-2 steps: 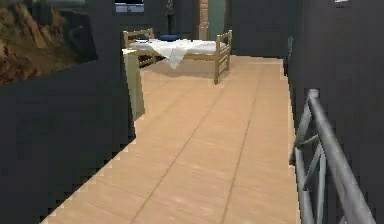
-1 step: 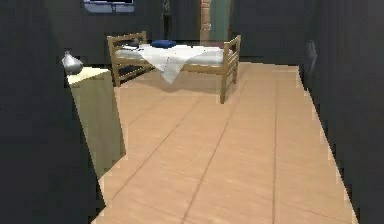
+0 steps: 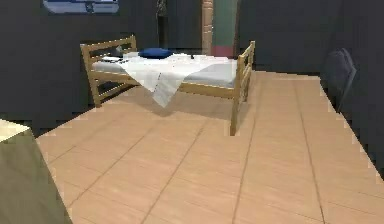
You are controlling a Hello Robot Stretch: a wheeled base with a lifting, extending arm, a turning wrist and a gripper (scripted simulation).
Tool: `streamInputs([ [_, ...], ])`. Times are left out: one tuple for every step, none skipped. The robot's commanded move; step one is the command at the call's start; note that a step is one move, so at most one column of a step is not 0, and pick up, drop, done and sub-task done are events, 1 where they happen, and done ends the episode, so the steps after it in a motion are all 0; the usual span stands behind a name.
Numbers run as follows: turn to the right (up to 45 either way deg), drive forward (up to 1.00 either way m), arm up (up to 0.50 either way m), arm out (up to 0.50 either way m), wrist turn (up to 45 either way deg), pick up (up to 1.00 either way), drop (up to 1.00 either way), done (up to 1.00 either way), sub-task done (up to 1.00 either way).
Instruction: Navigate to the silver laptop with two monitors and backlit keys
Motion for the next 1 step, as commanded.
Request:
streamInputs([
  [0.0, 0.85, 0.0, 0.0, 0.0, 0.0, 0.0, 0.0, 0.0],
])
